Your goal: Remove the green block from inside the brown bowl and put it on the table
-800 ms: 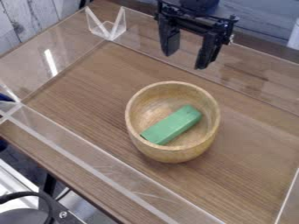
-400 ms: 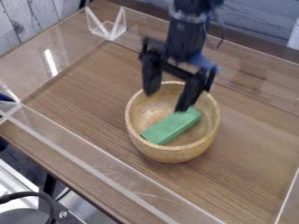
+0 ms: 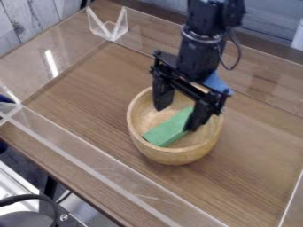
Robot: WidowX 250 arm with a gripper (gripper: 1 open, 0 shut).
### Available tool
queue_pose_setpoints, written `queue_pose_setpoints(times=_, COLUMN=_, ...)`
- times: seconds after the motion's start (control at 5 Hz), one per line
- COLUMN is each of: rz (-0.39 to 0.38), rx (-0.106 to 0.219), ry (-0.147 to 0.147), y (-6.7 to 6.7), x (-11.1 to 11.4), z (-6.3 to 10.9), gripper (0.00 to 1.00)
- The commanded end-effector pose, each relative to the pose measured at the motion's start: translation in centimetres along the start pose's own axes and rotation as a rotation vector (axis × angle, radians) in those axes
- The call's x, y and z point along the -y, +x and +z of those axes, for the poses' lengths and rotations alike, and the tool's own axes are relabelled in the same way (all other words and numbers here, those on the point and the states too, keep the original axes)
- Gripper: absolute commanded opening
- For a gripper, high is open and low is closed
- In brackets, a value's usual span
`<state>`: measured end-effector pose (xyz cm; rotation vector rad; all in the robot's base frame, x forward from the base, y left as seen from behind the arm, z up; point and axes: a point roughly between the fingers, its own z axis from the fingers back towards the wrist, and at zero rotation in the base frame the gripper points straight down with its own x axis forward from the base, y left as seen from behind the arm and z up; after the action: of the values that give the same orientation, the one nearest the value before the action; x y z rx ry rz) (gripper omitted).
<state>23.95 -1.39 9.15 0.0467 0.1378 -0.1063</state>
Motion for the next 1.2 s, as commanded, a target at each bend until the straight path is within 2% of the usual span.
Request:
queue_pose_setpoints(times=0.0, rz=-0.034, rx=0.105, ry=-0.072, y=0.8, x=-1.2, z=3.1, gripper=1.0)
queue_pose_setpoints(times=0.2, rz=-0.019, rx=0.08, ry=-0.092, y=0.8, x=-2.6, z=2.8, gripper=1.0)
queue_pose_setpoints(times=0.4, rz=-0.02, rx=0.05, ry=-0.101, y=0.8, x=-2.7, z=1.6, gripper=1.0)
queue_pose_setpoints(times=0.6, rz=-0.095, rx=0.026, ry=-0.153, y=1.1, x=-2.8, z=0.8, gripper=1.0)
queue_pose_setpoints(times=0.8, rz=-0.152, rx=0.025, ry=-0.207, y=1.3, x=-3.0, z=0.9, gripper=1.0)
queue_pose_setpoints(times=1.0, rz=-0.145, rx=0.065, ry=-0.182, y=0.9, x=-2.4, z=1.1, gripper=1.0)
